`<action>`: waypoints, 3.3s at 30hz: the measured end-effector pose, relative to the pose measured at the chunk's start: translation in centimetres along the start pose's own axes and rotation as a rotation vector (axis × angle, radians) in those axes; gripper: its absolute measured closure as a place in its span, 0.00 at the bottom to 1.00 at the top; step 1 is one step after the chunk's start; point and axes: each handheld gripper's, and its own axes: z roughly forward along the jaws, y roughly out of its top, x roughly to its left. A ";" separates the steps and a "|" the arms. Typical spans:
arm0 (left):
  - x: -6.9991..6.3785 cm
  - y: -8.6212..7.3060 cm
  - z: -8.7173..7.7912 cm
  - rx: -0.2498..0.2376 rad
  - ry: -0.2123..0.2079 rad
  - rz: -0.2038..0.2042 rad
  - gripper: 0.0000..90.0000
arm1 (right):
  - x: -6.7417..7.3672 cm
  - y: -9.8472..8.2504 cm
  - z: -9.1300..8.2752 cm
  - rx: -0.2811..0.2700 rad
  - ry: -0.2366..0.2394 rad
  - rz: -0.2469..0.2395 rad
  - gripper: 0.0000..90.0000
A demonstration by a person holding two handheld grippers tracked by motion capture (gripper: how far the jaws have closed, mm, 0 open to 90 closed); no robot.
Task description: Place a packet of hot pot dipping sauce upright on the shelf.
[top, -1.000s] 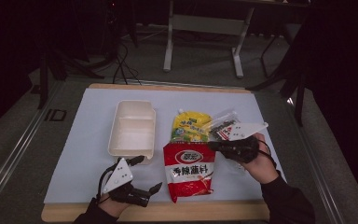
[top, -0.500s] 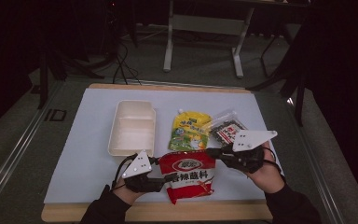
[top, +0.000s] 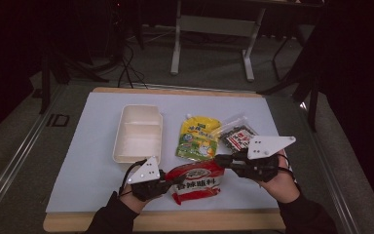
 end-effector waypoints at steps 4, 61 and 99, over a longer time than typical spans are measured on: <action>-0.2 0.2 -0.2 -0.006 0.002 0.008 1.00 | -0.2 -0.7 0.6 -0.013 0.017 0.009 0.82; -1.9 -3.2 -2.7 -0.040 0.183 -0.061 0.02 | -5.2 1.2 2.3 -0.115 0.035 0.098 0.99; -2.4 -6.5 -2.6 -0.027 0.197 -0.041 0.02 | -13.3 6.0 12.5 -0.205 -0.096 0.219 0.99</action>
